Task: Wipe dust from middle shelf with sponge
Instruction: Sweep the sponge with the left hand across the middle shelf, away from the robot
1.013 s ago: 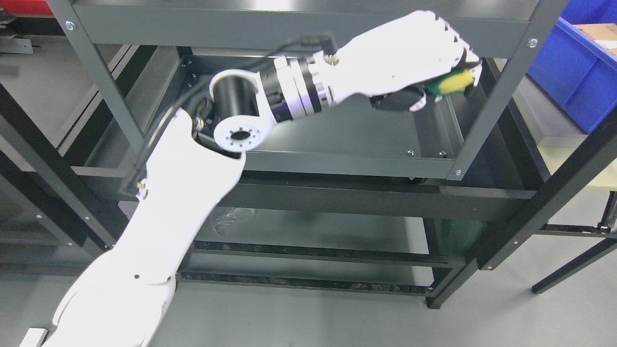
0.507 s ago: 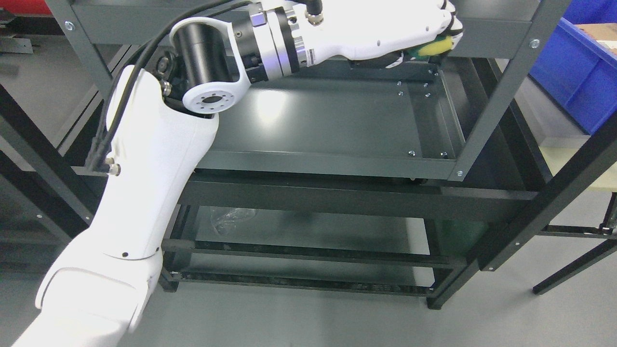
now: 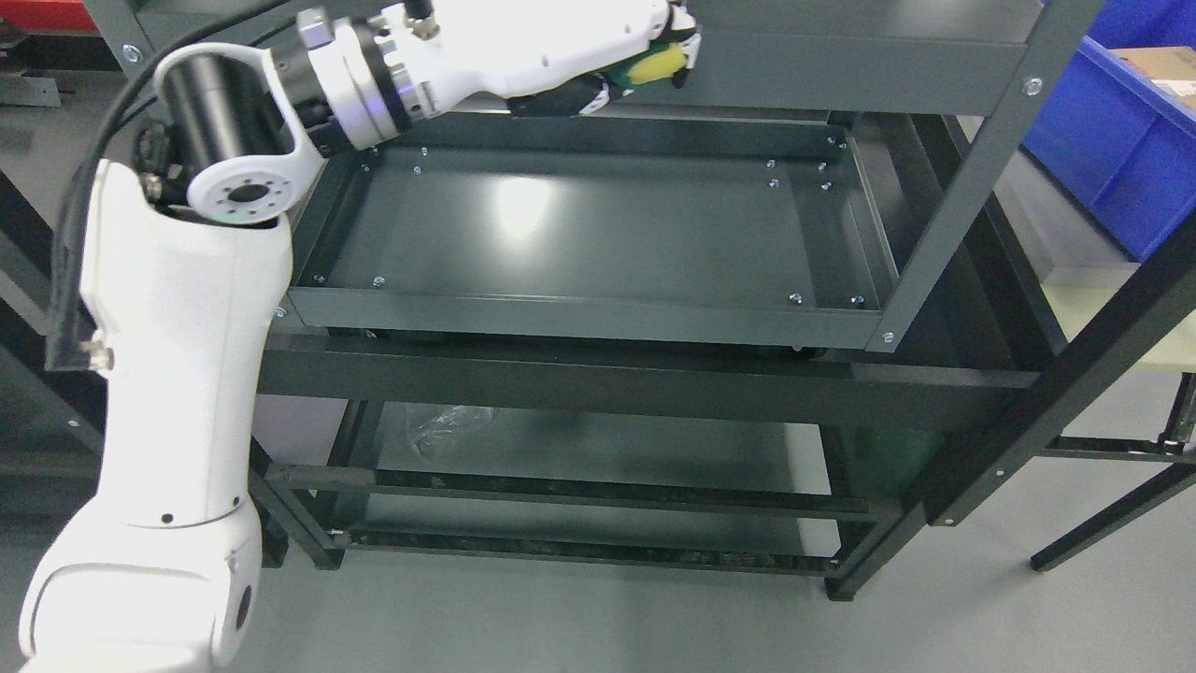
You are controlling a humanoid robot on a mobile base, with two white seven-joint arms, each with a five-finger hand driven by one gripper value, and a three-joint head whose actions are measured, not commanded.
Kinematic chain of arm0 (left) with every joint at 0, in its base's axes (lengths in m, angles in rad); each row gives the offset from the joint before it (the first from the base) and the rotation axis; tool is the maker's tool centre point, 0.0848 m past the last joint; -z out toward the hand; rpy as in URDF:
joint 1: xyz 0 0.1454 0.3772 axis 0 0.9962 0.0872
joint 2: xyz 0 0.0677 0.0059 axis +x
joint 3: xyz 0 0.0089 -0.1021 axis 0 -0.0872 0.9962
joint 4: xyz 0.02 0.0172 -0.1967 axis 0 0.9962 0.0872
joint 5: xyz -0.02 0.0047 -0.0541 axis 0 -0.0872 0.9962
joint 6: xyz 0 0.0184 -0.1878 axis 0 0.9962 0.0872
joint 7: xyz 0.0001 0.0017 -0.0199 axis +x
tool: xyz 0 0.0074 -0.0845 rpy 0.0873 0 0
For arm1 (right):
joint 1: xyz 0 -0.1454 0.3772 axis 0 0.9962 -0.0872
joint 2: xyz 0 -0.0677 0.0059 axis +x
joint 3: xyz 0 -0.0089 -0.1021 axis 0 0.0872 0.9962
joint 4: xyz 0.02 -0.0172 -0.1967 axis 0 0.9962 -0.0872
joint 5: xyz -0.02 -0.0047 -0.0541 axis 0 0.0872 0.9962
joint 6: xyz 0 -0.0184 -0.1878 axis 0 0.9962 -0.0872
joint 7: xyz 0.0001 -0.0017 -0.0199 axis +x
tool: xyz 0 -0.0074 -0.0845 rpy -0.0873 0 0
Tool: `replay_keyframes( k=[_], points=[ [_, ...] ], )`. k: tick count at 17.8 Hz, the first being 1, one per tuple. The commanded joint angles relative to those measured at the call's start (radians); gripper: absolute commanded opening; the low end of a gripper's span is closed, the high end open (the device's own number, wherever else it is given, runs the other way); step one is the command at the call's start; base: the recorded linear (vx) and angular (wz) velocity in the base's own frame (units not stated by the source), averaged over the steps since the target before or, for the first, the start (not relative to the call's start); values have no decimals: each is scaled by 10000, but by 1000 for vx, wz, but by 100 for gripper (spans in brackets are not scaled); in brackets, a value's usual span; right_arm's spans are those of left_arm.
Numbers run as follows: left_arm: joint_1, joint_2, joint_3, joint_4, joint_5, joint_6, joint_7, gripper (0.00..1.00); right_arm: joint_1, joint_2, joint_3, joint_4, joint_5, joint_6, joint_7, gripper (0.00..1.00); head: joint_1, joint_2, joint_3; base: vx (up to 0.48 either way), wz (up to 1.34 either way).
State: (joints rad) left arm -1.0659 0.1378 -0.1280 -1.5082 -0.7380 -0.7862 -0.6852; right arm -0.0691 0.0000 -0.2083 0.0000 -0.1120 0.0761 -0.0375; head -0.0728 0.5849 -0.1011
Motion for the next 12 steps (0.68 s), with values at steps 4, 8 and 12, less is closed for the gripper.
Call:
replay_keyframes(
  k=[4, 8, 12],
  points=[
    [2020, 4722, 3409, -396, 3389, 8, -143, 0, 0, -175, -4, -174, 0, 6, 7, 100, 0, 0, 0, -13, 0],
    [3278, 5753, 5141, -151, 3791, 8, -128, 1, 0, -175, -4, -174, 0, 6, 7, 100, 0, 0, 0, 0, 0],
    [3710, 5847, 5469, 172, 3959, 8, -128, 1, 0, -175, -3, -174, 0, 6, 7, 100, 0, 0, 0, 0, 0]
  ],
)
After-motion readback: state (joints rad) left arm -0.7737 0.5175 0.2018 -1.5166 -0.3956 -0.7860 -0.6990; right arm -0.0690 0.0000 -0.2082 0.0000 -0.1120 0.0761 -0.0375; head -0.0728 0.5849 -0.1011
